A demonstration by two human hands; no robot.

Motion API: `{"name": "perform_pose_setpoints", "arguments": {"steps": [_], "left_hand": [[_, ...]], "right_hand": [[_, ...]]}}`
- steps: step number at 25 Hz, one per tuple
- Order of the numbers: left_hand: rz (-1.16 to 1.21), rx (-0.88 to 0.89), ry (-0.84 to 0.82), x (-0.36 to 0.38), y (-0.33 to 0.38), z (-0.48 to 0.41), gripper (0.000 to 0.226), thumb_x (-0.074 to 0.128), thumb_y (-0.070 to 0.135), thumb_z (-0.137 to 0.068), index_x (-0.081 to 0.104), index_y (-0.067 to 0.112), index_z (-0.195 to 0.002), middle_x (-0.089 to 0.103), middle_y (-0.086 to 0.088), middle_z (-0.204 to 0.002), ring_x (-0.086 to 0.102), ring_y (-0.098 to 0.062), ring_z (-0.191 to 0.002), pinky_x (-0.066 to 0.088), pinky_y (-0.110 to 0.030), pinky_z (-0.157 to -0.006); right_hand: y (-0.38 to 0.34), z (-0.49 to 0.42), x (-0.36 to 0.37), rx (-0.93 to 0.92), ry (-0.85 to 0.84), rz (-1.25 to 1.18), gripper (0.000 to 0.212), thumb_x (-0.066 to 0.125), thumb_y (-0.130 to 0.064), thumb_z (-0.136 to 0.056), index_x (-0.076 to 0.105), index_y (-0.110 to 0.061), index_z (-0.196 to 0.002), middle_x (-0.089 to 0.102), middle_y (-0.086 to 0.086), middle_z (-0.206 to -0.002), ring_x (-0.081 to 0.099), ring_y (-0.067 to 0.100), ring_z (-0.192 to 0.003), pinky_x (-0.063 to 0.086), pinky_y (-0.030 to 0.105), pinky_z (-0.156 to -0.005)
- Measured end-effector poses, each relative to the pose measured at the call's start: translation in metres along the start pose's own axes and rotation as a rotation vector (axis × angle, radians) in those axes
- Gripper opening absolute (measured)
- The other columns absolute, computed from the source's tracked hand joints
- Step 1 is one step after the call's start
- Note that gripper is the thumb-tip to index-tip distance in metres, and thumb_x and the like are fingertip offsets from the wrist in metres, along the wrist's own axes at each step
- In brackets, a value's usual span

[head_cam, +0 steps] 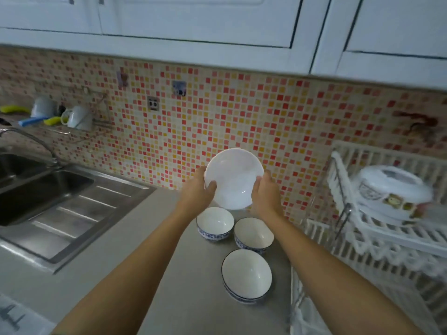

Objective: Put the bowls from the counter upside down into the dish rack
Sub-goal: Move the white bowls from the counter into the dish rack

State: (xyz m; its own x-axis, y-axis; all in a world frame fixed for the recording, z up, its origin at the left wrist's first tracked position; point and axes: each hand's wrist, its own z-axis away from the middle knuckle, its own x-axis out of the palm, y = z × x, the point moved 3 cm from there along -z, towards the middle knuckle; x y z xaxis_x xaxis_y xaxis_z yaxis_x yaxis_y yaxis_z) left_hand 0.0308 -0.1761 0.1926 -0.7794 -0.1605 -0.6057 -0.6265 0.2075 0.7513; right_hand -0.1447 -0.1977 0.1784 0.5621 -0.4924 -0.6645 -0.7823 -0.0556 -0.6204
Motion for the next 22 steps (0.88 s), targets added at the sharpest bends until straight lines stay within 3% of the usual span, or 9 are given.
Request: {"name": "perform_pose_setpoints", "arguments": {"steps": [2,5,7,10,13,15,18,22], "left_hand": [[0.188,0.018,0.034,0.014,0.026,0.012,0.043,0.040,0.018,-0.097,0.032,0.013,-0.139,0.058,-0.009,-0.118,0.065,-0.028,-0.088,0.061,-0.042,-0.072],[0.257,0.131,0.167,0.015,0.076,0.018,0.040,0.038,0.018,-0.098,0.035,0.015,-0.137,0.056,-0.003,-0.117,0.061,-0.023,-0.094,0.060,-0.038,-0.077],[0.177,0.281,0.239,0.009,0.115,0.017,0.045,0.043,0.026,-0.097,0.033,0.017,-0.140,0.056,0.000,-0.114,0.061,-0.022,-0.093,0.058,-0.038,-0.078],[0.014,0.454,0.324,0.005,0.168,0.015,0.057,0.054,0.022,-0.093,0.029,0.012,-0.143,0.054,-0.012,-0.129,0.060,-0.028,-0.104,0.055,-0.039,-0.081],[-0.198,0.643,0.354,0.013,0.213,0.022,0.068,0.059,0.014,-0.089,0.024,0.005,-0.146,0.051,-0.019,-0.131,0.064,-0.032,-0.095,0.052,-0.034,-0.070],[-0.308,0.740,0.361,0.024,0.239,0.026,0.068,0.057,0.009,-0.090,0.021,0.002,-0.146,0.052,-0.022,-0.127,0.066,-0.033,-0.085,0.055,-0.037,-0.065],[-0.310,0.847,0.309,0.045,0.275,0.038,0.064,0.056,0.011,-0.091,0.024,0.002,-0.145,0.053,-0.022,-0.126,0.067,-0.035,-0.081,0.057,-0.040,-0.064],[-0.161,0.848,0.027,0.065,0.294,0.041,0.075,0.056,0.050,-0.086,0.023,0.021,-0.146,0.042,-0.006,-0.144,0.058,-0.026,-0.113,0.050,-0.038,-0.090]], "right_hand": [[0.002,0.004,-0.029,0.039,0.059,-0.098,0.031,0.032,-0.019,-0.101,0.043,0.000,-0.124,0.063,0.019,-0.108,0.060,0.025,-0.082,0.047,0.030,-0.059],[-0.003,0.007,-0.076,0.026,0.105,-0.158,0.037,0.044,-0.015,-0.097,0.034,-0.003,-0.130,0.051,0.016,-0.126,0.059,0.029,-0.098,0.051,0.032,-0.068],[-0.014,0.004,-0.118,-0.068,0.222,-0.174,0.047,0.051,-0.013,-0.093,0.029,-0.006,-0.134,0.038,0.013,-0.135,0.050,0.031,-0.114,0.050,0.034,-0.082],[-0.033,-0.001,-0.185,-0.276,0.377,-0.073,0.056,0.052,-0.016,-0.093,0.024,-0.012,-0.142,0.030,0.009,-0.147,0.037,0.026,-0.131,0.042,0.039,-0.102],[-0.036,0.000,-0.240,-0.458,0.443,0.193,0.056,0.054,-0.018,-0.091,0.030,-0.015,-0.142,0.036,0.007,-0.147,0.037,0.024,-0.132,0.043,0.040,-0.101],[-0.026,0.001,-0.270,-0.481,0.483,0.373,0.056,0.055,-0.018,-0.091,0.033,-0.012,-0.143,0.043,0.010,-0.143,0.044,0.028,-0.125,0.048,0.043,-0.094],[0.005,0.005,-0.308,-0.455,0.531,0.495,0.059,0.054,-0.013,-0.092,0.029,-0.007,-0.145,0.048,0.014,-0.140,0.049,0.034,-0.118,0.050,0.046,-0.087],[0.063,0.013,-0.335,-0.479,0.528,0.347,0.054,0.046,-0.006,-0.090,0.032,0.003,-0.142,0.049,0.025,-0.136,0.048,0.040,-0.122,0.046,0.052,-0.099]]}}
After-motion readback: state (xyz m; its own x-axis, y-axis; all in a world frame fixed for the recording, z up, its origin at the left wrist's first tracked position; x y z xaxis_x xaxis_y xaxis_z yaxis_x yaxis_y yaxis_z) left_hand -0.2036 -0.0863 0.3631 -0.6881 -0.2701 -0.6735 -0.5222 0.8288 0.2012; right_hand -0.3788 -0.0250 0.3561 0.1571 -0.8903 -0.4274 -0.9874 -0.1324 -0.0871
